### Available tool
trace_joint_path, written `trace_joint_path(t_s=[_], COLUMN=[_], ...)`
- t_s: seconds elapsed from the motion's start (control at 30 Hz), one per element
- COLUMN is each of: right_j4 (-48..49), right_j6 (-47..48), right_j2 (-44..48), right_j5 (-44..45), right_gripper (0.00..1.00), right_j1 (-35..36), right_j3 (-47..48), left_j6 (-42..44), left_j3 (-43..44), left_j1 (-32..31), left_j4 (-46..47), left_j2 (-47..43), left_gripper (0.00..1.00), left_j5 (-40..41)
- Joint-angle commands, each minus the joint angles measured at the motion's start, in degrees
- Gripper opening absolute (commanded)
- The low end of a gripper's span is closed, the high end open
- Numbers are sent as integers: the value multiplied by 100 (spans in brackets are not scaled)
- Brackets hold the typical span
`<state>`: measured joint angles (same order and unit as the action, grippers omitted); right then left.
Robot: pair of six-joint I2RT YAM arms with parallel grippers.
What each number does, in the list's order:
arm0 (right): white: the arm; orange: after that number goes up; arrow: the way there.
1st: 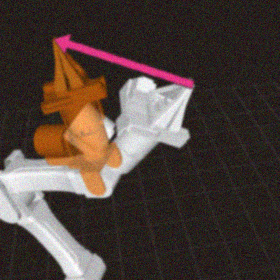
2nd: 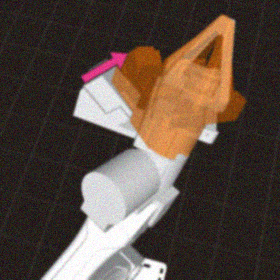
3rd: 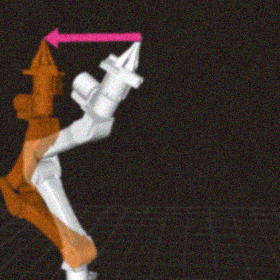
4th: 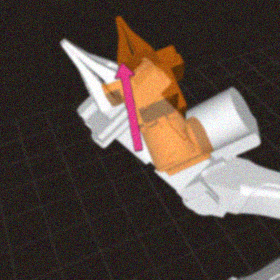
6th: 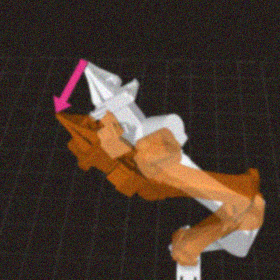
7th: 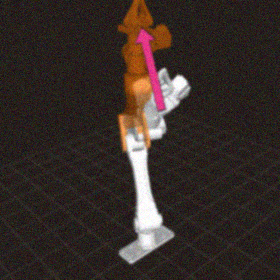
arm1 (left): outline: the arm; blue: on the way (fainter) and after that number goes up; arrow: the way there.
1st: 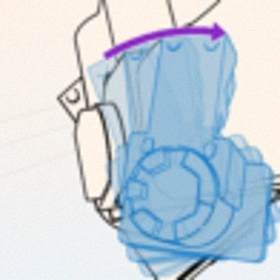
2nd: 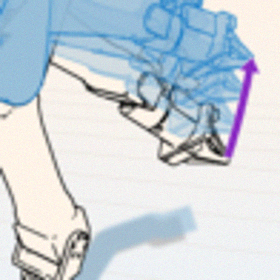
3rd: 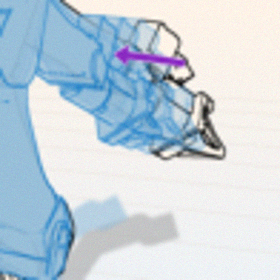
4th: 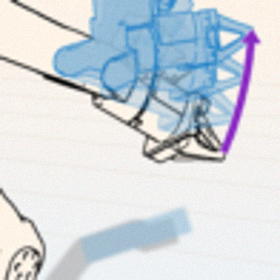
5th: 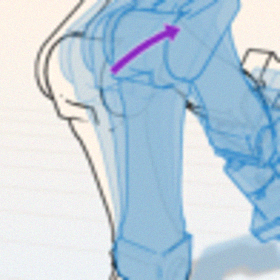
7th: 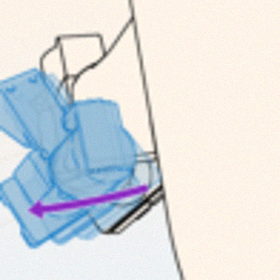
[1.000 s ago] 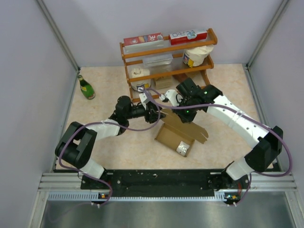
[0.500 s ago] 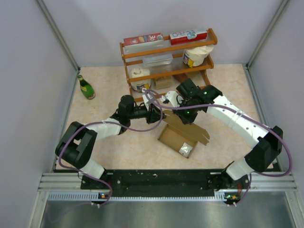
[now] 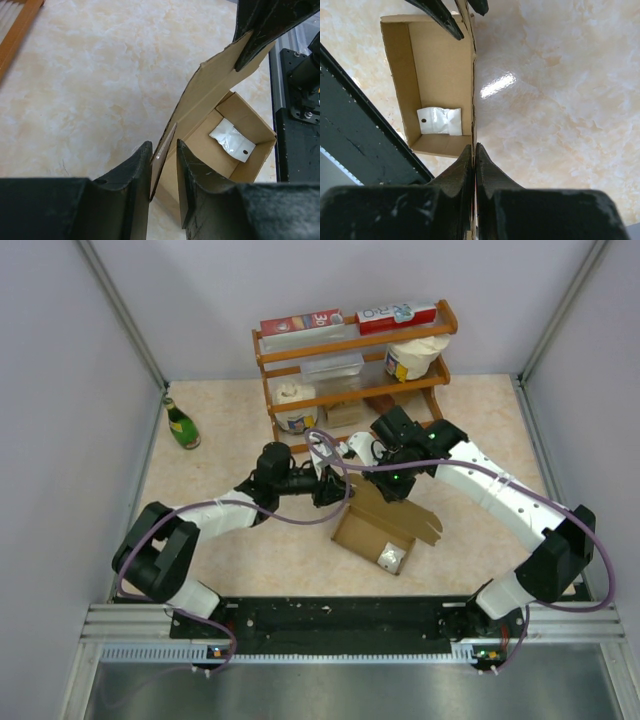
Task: Fold the paper box
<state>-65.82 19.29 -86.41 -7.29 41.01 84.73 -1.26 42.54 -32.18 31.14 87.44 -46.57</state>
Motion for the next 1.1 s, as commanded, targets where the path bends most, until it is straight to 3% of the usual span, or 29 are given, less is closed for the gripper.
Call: trace_joint_path(t_s=[0.0, 0.43, 0.6, 0.7, 0.9, 1.07], right_j4=[131, 140, 166, 227, 684, 1325], right_j6=[-74, -92, -118, -188, -618, -1101], right_j2=[37, -7, -16, -16, 238, 1098], right_j5=[-89, -27, -71, -45, 429, 868], right_gripper=[0, 0, 0, 0, 26, 46], right_j1=[91, 82, 91, 91, 82, -75], right_j3=[53, 35, 26, 61, -44, -535], left_j6=[415, 847, 557, 294, 152, 152], left_j3=[237, 448, 439, 351, 281, 202], left_j1=[-112, -218, -227, -244, -244, -236], left_j4=[-327, -1312, -1137, -908, -942, -986], left_j2=[-271, -570, -456, -394, -385, -429], left_gripper=[30, 22, 13, 2, 0, 0], left_j5=[226, 957, 798, 702, 912, 1255])
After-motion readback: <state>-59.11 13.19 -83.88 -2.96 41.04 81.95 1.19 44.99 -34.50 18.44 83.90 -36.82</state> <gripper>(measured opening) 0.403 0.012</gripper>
